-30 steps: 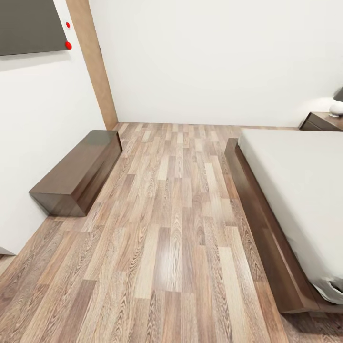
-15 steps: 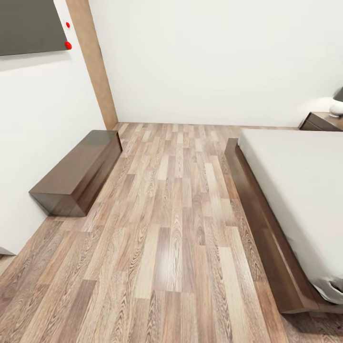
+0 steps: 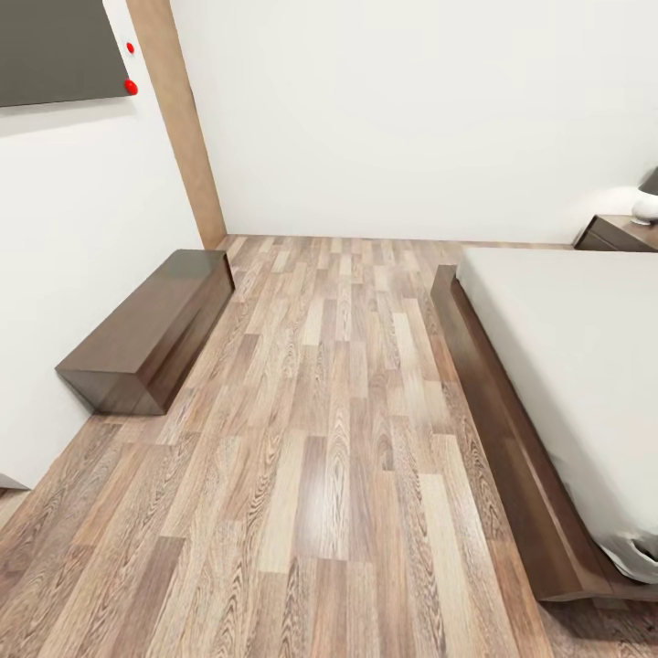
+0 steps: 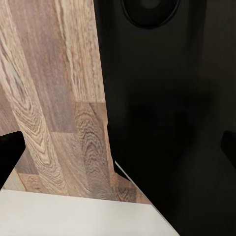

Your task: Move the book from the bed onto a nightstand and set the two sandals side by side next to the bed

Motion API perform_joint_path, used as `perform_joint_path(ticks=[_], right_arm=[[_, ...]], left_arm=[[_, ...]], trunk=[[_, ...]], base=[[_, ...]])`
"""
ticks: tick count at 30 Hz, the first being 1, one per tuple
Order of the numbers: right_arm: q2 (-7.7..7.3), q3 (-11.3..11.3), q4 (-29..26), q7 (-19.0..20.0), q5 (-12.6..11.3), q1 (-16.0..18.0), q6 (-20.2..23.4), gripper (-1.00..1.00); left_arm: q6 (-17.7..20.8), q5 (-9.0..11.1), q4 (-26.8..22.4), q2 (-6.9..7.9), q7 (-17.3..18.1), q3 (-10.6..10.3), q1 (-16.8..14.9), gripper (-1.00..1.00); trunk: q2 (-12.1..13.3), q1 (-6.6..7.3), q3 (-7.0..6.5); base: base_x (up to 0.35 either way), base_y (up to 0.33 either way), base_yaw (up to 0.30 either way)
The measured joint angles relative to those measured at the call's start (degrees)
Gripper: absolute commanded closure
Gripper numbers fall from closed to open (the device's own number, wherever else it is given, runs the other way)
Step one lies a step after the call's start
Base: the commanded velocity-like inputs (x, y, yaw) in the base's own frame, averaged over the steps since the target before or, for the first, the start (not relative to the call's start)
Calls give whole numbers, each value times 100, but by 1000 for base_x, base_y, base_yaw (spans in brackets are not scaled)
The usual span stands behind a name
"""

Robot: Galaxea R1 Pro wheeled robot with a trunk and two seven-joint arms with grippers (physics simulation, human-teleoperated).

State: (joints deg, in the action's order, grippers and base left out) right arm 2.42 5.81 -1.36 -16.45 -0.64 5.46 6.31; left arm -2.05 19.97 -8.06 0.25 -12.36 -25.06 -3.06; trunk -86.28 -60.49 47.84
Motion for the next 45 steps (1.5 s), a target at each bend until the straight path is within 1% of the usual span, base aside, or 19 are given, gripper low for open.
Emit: perform_joint_path(ticks=[8,11,18,30,45], right_arm=[[91,4,-1,-2,0,0,2,-100],[154,5,-1,-1,0,0,2,-100],[217,5,-1,4,0,0,0,-100],[238,5,-1,6,6,0,-10,-100],[239,5,-4,6,8,0,-14,-100]], left_arm=[[3,-3,0,-1,2,5,0,-100],[6,-1,0,-1,5,6,0,-100],[9,7,-1,-8,11,11,0,-100],[0,-2,-3,-17,17,-7,1,-100],[-6,9,-6,-17,16,-11,1,-100]], trunk=[[0,0,0],[0,0,0],[0,0,0],[0,1,0],[0,2,0]], base=[[0,0,0],[0,0,0],[0,0,0],[20,0,0],[200,0,0]])
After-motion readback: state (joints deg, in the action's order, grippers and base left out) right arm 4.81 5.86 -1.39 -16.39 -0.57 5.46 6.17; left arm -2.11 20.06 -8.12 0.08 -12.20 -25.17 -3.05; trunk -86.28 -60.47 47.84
